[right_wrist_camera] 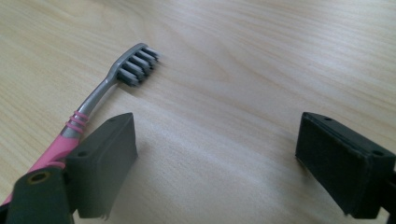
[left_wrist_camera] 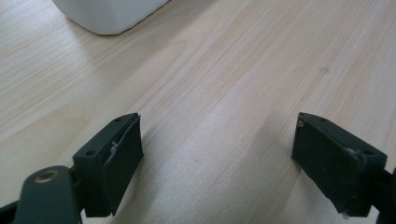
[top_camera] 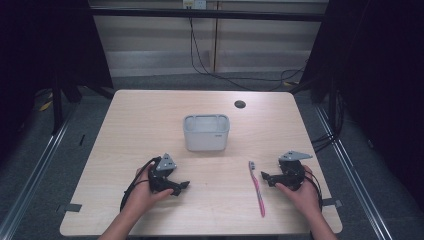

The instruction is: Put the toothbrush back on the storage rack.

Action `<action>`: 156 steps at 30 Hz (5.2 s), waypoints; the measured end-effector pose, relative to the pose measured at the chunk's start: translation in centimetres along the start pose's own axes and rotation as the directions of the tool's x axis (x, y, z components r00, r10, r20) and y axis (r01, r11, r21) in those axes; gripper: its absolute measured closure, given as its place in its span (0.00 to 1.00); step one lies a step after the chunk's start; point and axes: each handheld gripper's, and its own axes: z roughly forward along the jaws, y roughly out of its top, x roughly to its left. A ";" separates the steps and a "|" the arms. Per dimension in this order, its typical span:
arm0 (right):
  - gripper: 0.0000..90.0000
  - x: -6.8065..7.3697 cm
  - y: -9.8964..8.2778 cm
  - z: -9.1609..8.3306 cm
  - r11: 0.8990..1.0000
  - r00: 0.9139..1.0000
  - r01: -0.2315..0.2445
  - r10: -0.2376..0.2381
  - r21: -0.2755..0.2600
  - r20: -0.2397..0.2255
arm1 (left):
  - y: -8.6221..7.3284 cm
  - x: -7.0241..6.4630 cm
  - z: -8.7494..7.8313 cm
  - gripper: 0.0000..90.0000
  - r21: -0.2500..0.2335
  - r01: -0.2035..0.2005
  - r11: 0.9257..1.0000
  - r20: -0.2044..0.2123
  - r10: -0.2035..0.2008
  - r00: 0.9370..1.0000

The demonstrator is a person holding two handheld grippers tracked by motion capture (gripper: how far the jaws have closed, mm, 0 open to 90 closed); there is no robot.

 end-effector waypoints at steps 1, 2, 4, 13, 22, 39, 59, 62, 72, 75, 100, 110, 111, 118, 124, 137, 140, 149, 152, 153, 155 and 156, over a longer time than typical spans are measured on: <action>0.16 0.1 0.1 -0.1 1.000 1.000 -0.012 0.012 0.006 0.013 | 0.0 0.0 0.0 0.17 0.000 0.000 1.000 0.001 0.000 1.000; 0.18 0.1 0.2 -0.2 0.999 0.999 -0.024 0.023 0.028 0.023 | 0.0 0.0 0.0 0.18 0.000 0.000 1.000 0.000 0.000 1.000; 0.18 0.4 0.6 -0.3 0.998 0.999 -0.024 0.023 0.062 0.027 | 0.0 0.0 0.0 0.17 -0.003 0.002 1.000 -0.001 -0.002 1.000; 0.24 0.1 1.5 -0.6 0.988 0.998 -0.067 0.066 0.140 0.012 | 0.0 0.0 0.0 0.17 -0.003 0.003 1.000 -0.001 -0.003 1.000; 0.28 0.1 3.1 -1.2 0.971 0.996 -0.080 0.085 0.225 -0.012 | 0.0 0.0 0.0 0.17 0.000 0.000 1.000 0.000 0.000 1.000; 0.35 1.6 5.5 -1.5 0.942 0.995 -0.064 0.086 0.329 -0.054 | 0.0 0.0 0.0 0.17 -0.003 0.004 1.000 0.000 -0.004 1.000; 0.44 3.8 6.8 -0.4 0.908 0.991 -0.074 0.113 0.412 -0.072 | 0.0 0.0 0.0 0.17 -0.001 0.001 1.000 0.000 -0.001 1.000; 0.48 4.2 6.9 -0.2 0.903 0.992 -0.064 0.104 0.424 -0.071 | 0.0 0.0 0.0 0.17 -0.002 0.005 1.000 0.001 -0.005 1.000; 0.56 5.1 6.9 0.3 0.888 0.991 -0.074 0.116 0.454 -0.065 | 0.0 0.0 0.0 0.17 -0.002 0.004 1.000 0.001 -0.004 1.000; 0.60 5.2 6.8 0.5 0.882 0.992 -0.077 0.117 0.466 -0.056 | 0.0 0.0 0.0 0.17 -0.003 0.004 1.000 0.000 -0.004 1.000; 0.91 5.8 7.2 0.8 0.893 0.992 -0.106 0.127 0.438 -0.018 | 0.0 0.1 -0.1 0.18 0.005 -0.006 1.000 -0.001 0.006 1.000; 0.91 4.8 8.1 -0.5 0.946 0.989 -0.117 0.140 0.302 -0.055 | 0.0 0.1 -0.1 0.18 0.004 -0.006 1.000 -0.003 0.006 1.000; 0.91 4.8 8.3 -0.6 0.950 0.989 -0.115 0.136 0.289 -0.055 | 0.0 0.1 -0.1 0.18 0.004 -0.006 1.000 -0.002 0.006 1.000; 0.91 4.6 9.1 -1.3 0.975 0.989 -0.117 0.131 0.187 -0.063 | 0.0 0.1 -0.1 0.18 0.004 -0.007 1.000 -0.002 0.007 1.000; 0.91 4.6 9.7 -1.9 0.987 0.990 -0.121 0.128 0.105 -0.063 | 0.0 0.1 0.0 0.18 0.004 -0.005 1.000 -0.002 0.005 1.000; 0.91 4.7 11.0 -2.5 0.994 0.991 -0.113 0.113 0.009 -0.075 | 0.0 0.1 0.0 0.18 0.004 -0.006 1.000 -0.002 0.006 1.000; 0.91 4.8 11.3 -2.5 0.993 0.990 -0.114 0.113 -0.003 -0.080 | 0.0 0.1 -0.1 0.18 0.004 -0.006 1.000 -0.002 0.006 1.000; 0.91 5.4 12.4 -2.6 0.994 0.993 -0.096 0.092 -0.043 -0.079 | 0.0 0.1 -0.1 0.18 0.005 -0.009 1.000 -0.003 0.009 1.000; 0.91 5.5 12.9 -2.6 0.994 0.993 -0.091 0.087 -0.055 -0.075 | 0.0 0.1 -0.1 0.18 0.005 -0.007 1.000 -0.003 0.007 1.000; 0.91 5.5 13.0 -2.6 0.994 0.994 -0.090 0.086 -0.060 -0.075 | 0.0 0.1 -0.1 0.18 0.005 -0.007 1.000 -0.003 0.007 1.000; 0.91 5.6 13.3 -2.6 0.993 0.993 -0.092 0.086 -0.069 -0.075 | 0.0 0.1 -0.1 0.18 0.004 -0.005 1.000 -0.001 0.005 1.000; 0.91 5.7 13.4 -2.6 0.993 0.993 -0.092 0.087 -0.071 -0.078 | 0.0 0.1 -0.1 0.18 0.005 -0.005 1.000 -0.001 0.005 1.000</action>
